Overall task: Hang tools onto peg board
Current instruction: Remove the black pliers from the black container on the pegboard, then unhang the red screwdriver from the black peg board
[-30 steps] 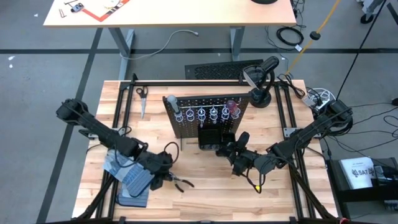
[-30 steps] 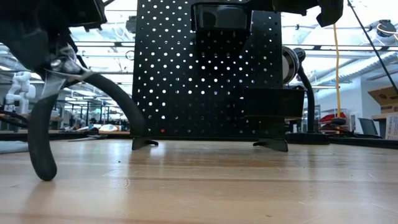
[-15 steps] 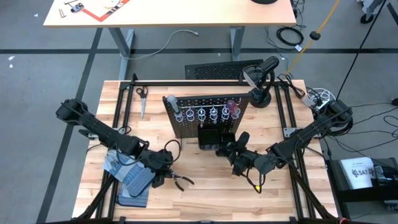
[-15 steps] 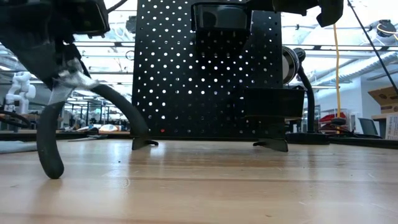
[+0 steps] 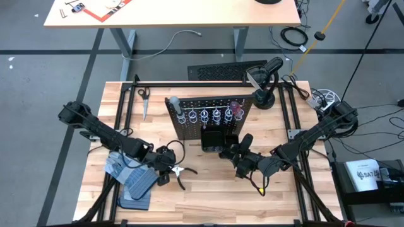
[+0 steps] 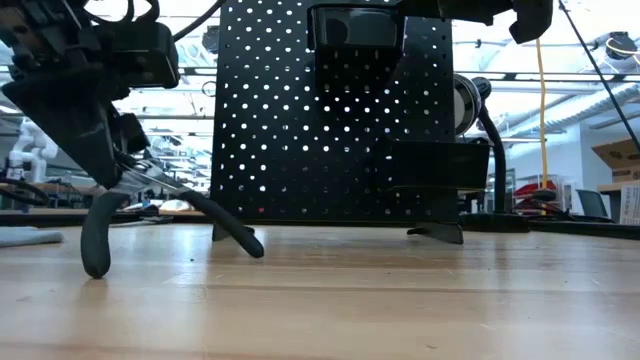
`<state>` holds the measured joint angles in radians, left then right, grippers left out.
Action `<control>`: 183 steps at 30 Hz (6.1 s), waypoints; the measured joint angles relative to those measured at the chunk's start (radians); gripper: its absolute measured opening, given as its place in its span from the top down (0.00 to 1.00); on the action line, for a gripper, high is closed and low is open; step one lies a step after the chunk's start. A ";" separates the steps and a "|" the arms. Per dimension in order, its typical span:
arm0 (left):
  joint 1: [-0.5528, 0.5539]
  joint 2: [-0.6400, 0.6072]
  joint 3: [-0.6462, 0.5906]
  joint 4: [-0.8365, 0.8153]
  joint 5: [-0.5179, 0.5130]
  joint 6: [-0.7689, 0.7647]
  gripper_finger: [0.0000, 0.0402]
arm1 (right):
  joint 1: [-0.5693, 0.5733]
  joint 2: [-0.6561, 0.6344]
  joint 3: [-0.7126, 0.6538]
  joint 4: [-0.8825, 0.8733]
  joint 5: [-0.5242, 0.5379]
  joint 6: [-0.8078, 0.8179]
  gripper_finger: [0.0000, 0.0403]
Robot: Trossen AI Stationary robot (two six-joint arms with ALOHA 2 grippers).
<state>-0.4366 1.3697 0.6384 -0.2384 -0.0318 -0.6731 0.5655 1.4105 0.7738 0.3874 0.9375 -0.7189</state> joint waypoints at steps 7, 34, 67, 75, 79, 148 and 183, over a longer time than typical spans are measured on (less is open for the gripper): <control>0.000 -0.011 0.001 0.009 -0.006 -0.022 0.75 | 0.000 0.000 0.000 0.000 0.001 0.000 0.64; -0.016 -0.216 0.038 0.200 -0.178 0.239 0.75 | 0.005 0.000 0.000 0.007 0.000 -0.012 0.64; -0.063 -0.310 0.147 0.940 -0.064 1.027 0.25 | 0.139 0.000 0.423 -0.110 0.288 -0.130 0.46; -0.104 -0.311 0.329 0.611 -0.485 1.106 0.17 | 0.156 0.000 0.543 -0.105 0.447 -0.259 0.28; -0.125 -0.311 0.340 0.591 -0.500 1.123 0.17 | 0.156 0.000 0.565 -0.075 0.451 -0.308 0.27; -0.208 -0.314 0.339 0.635 -0.501 1.230 0.17 | -0.138 0.000 0.640 0.337 0.340 -0.156 0.72; -0.208 -0.314 0.338 0.612 -0.501 1.230 0.17 | -0.132 0.000 0.772 0.378 0.264 -0.270 0.72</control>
<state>-0.6441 1.0557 0.9768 0.3740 -0.5323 0.5571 0.4340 1.4101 1.5453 0.7654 1.2019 -0.9891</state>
